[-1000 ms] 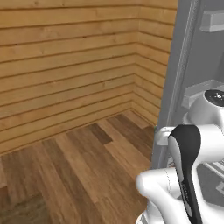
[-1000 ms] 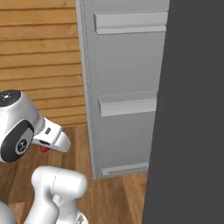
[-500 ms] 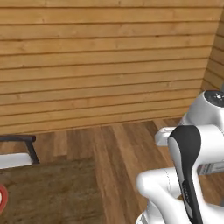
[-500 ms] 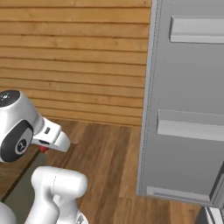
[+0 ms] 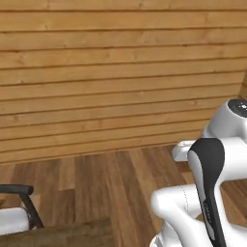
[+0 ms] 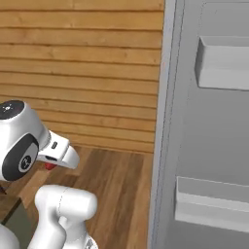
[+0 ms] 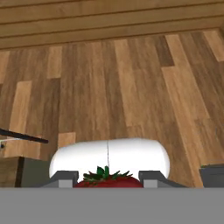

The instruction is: Take the strawberry from the fridge and place it on top of the pancake, located on the dining counter.

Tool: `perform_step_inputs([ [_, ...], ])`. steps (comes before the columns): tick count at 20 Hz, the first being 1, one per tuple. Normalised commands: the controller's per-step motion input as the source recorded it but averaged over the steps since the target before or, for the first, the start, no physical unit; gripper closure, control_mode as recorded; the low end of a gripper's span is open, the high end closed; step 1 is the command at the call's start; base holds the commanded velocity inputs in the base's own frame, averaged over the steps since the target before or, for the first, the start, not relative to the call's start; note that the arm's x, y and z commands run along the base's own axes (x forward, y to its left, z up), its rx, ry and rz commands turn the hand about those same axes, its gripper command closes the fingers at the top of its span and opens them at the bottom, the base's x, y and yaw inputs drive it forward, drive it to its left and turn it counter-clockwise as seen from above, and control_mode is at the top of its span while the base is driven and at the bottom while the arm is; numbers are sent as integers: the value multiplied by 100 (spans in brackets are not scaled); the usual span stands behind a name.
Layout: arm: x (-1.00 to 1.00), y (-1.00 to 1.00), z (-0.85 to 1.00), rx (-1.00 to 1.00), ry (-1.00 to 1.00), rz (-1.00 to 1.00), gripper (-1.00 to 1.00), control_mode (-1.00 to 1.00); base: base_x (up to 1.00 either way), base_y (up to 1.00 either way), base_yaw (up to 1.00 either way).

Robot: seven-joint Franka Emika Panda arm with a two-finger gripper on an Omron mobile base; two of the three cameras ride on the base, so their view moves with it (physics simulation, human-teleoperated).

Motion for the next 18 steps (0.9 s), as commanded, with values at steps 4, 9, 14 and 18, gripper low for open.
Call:
perform_step_inputs([
  [4,0,0,0,0,0,0,100,100,100,7,0],
  [9,0,0,0,0,0,0,100,100,100,8,0],
  [14,0,0,0,0,0,0,100,100,100,15,0],
  [18,0,0,0,0,0,0,100,100,100,26,7],
])
